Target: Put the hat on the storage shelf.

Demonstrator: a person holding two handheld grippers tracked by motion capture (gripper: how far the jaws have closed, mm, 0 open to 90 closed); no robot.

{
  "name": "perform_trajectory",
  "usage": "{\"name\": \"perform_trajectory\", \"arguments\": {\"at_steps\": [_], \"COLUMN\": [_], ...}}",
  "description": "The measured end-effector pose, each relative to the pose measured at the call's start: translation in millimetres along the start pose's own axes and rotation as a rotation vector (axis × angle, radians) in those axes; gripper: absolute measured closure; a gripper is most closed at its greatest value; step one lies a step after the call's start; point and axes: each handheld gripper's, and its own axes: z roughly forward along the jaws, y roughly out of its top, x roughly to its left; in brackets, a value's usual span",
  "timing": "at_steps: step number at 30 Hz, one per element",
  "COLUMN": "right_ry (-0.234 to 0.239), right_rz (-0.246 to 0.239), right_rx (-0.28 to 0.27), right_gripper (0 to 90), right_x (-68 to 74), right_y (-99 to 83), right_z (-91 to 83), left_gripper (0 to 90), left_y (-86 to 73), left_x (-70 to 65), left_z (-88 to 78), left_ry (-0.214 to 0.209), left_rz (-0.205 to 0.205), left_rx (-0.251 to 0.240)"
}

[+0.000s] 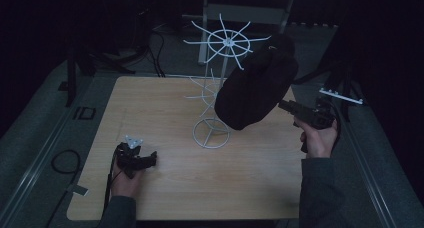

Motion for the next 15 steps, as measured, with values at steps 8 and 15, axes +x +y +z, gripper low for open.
{"name": "perform_trajectory", "arguments": {"at_steps": [8, 15], "right_ry": [-0.029, -0.066], "right_rz": [-0.013, -0.020], "right_rx": [0.034, 0.062], "right_gripper": [49.0, 49.0], "right_x": [-5.8, -14.4], "right_y": [-10.3, -21.2], "right_z": [-0.7, 0.4], "left_gripper": [14.5, 14.5], "left_y": [0.0, 0.0], "left_x": [0.0, 0.0], "left_z": [0.0, 0.1], "left_ry": [0.000, 0.000], "left_rz": [0.000, 0.000], "left_rx": [0.000, -0.001]}}
